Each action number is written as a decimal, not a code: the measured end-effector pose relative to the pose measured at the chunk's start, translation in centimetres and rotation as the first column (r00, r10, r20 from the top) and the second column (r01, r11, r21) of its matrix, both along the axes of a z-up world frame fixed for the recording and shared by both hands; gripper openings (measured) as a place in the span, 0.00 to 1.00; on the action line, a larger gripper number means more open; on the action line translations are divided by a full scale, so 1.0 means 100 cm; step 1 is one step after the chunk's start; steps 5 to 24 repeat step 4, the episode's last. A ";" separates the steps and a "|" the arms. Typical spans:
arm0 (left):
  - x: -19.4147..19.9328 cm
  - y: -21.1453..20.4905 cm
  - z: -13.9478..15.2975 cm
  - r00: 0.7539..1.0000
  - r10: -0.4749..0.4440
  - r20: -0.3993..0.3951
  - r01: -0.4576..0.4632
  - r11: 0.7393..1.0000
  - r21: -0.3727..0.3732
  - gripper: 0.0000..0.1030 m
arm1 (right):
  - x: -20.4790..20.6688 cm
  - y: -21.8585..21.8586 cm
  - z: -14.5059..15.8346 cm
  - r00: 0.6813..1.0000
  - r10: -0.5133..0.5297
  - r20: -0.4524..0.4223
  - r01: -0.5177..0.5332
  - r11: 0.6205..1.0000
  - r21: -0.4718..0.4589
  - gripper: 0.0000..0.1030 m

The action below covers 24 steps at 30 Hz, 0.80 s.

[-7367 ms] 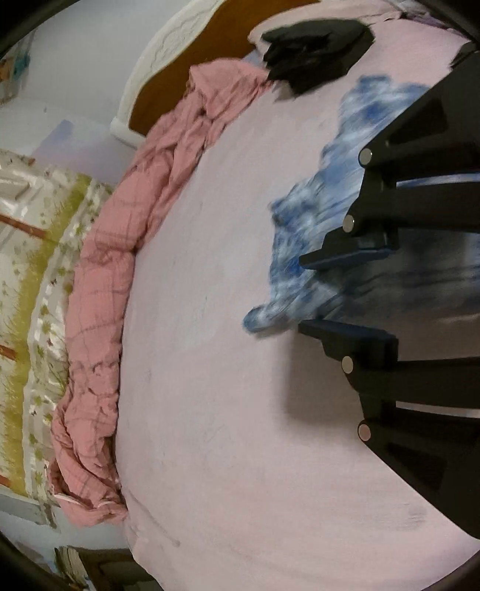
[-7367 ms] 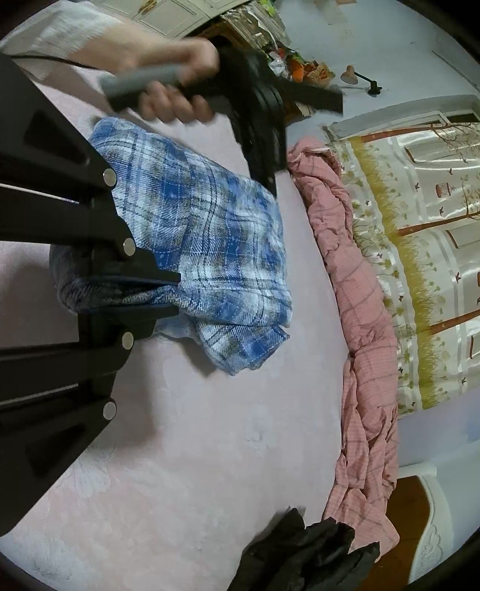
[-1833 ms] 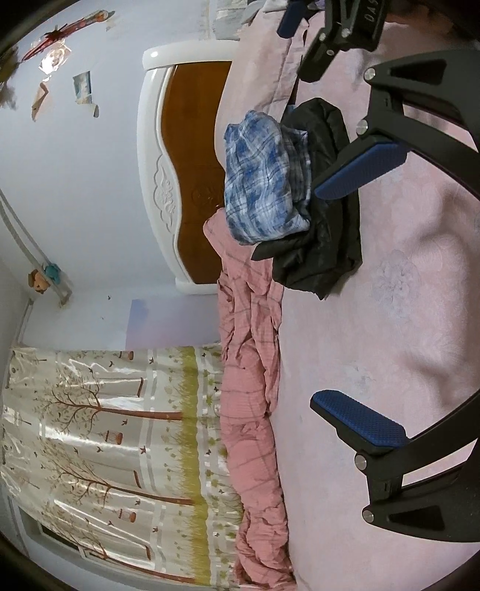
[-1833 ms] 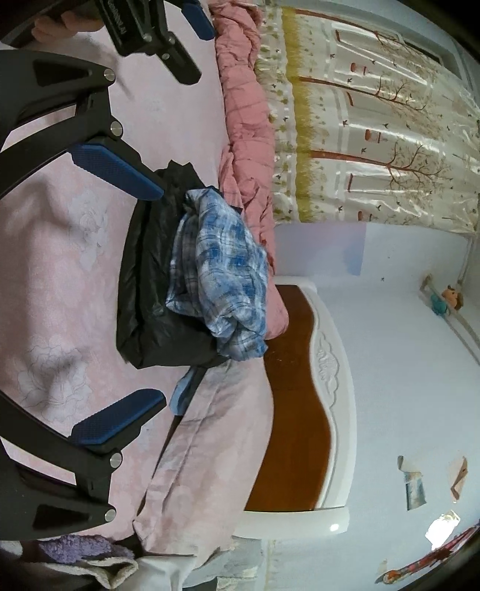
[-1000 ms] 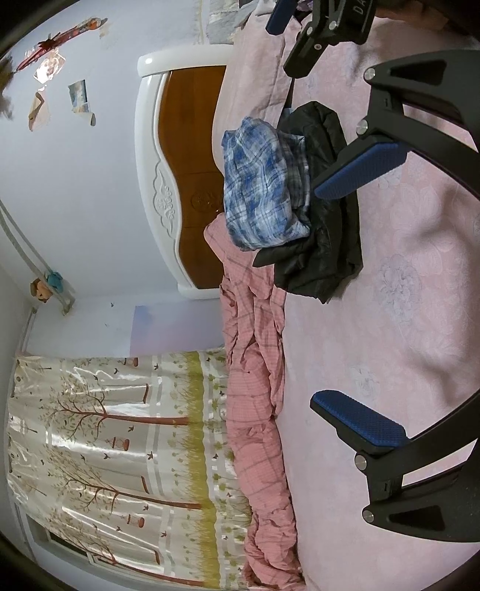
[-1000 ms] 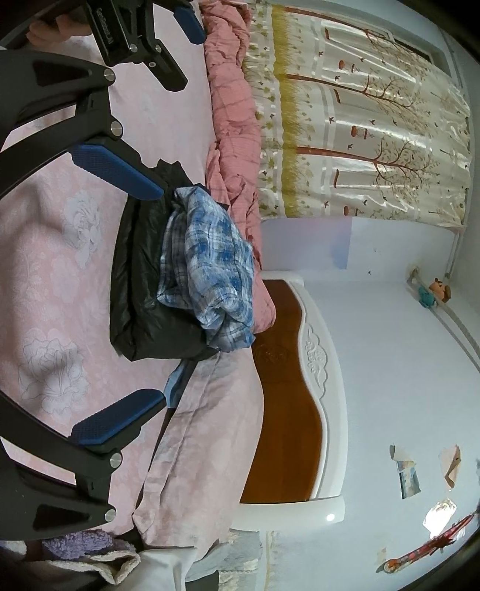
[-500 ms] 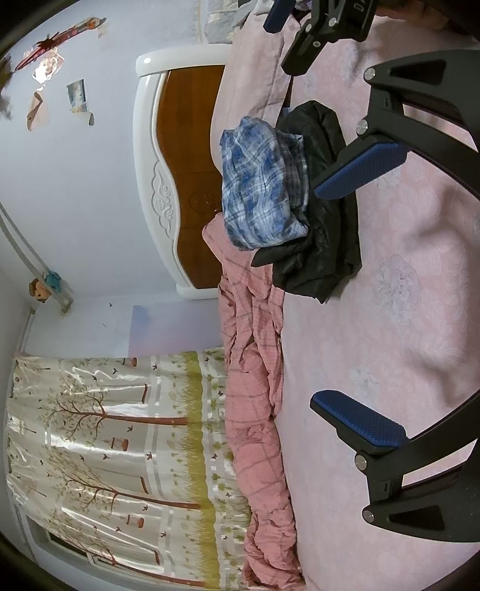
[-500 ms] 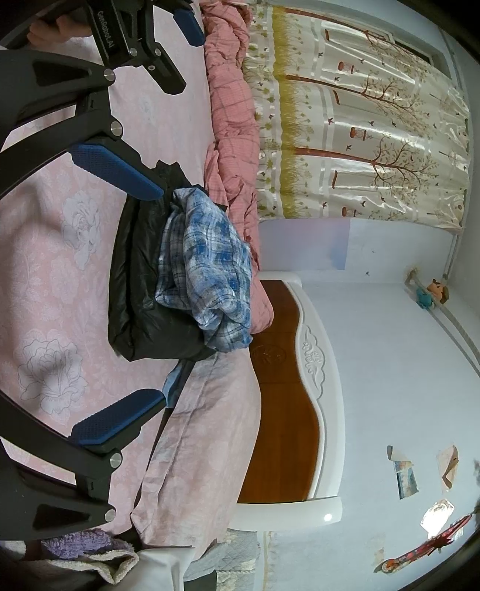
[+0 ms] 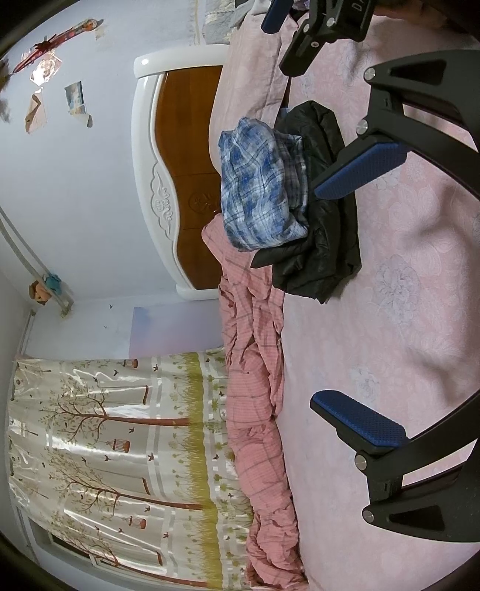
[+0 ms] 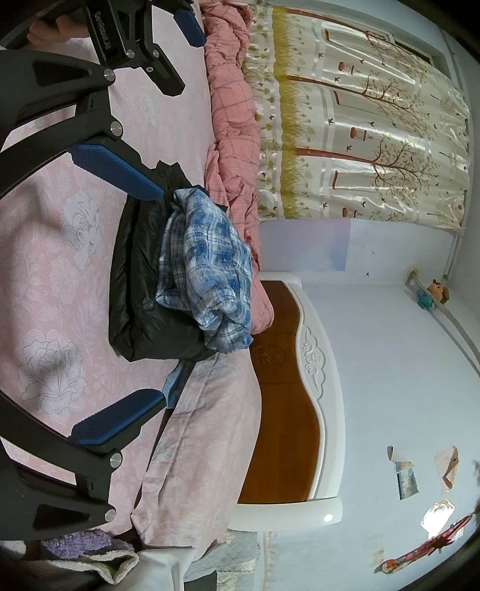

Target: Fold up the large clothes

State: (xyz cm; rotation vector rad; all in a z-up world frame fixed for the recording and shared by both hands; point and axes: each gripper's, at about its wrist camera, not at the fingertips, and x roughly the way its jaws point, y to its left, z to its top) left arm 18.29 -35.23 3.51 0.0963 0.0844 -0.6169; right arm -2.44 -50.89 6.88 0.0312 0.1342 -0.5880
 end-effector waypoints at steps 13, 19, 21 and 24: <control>0.000 0.000 0.000 1.000 0.000 -0.001 0.000 1.000 0.000 1.00 | -0.001 0.000 0.000 1.000 -0.001 0.000 0.001 1.000 -0.004 1.00; 0.000 0.000 0.000 1.000 0.000 -0.001 0.000 1.000 0.000 1.00 | -0.001 0.000 0.000 1.000 -0.001 0.000 0.001 1.000 -0.004 1.00; 0.000 0.000 0.000 1.000 0.000 -0.001 0.000 1.000 0.000 1.00 | -0.001 0.000 0.000 1.000 -0.001 0.000 0.001 1.000 -0.004 1.00; 0.000 0.000 0.000 1.000 0.000 -0.001 0.000 1.000 0.000 1.00 | -0.001 0.000 0.000 1.000 -0.001 0.000 0.001 1.000 -0.004 1.00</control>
